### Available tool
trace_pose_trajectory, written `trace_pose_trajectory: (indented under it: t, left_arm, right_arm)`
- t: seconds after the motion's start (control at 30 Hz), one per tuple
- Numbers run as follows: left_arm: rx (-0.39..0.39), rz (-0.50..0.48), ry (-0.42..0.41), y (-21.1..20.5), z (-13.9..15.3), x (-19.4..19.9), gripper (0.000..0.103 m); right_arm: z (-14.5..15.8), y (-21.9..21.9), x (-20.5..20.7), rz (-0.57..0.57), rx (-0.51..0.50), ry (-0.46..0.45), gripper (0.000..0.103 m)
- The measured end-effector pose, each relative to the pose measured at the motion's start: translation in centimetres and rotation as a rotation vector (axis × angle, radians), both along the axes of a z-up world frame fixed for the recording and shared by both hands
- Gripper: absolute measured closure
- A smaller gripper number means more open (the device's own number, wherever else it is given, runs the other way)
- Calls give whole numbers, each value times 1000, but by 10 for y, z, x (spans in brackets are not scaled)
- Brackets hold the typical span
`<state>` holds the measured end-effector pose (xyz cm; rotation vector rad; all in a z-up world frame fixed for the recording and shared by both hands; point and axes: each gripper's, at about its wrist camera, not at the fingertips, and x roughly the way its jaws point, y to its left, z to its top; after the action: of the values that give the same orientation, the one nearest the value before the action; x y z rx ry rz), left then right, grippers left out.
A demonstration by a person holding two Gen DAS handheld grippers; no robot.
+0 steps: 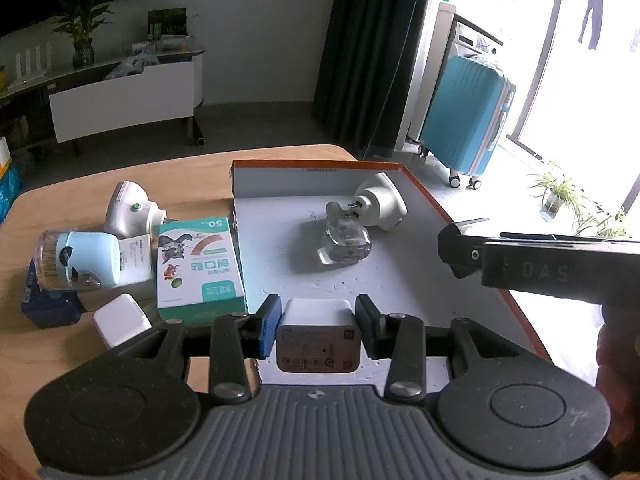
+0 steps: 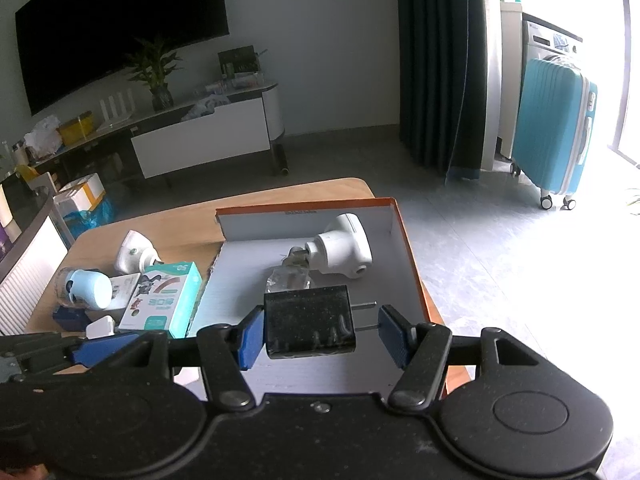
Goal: Organize rigid objects
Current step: 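Carry both chargers over the foam tray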
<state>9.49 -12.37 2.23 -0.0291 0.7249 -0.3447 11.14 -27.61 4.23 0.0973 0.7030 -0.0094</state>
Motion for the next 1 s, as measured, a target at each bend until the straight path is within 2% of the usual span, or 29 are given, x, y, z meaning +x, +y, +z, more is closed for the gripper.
trace_pose_trajectory:
  t: [1.0]
  left_arm:
    - [0,-55,30,-28,-13,34,62]
  right_arm:
    - [-17,-17,49,-7,-44,46,30]
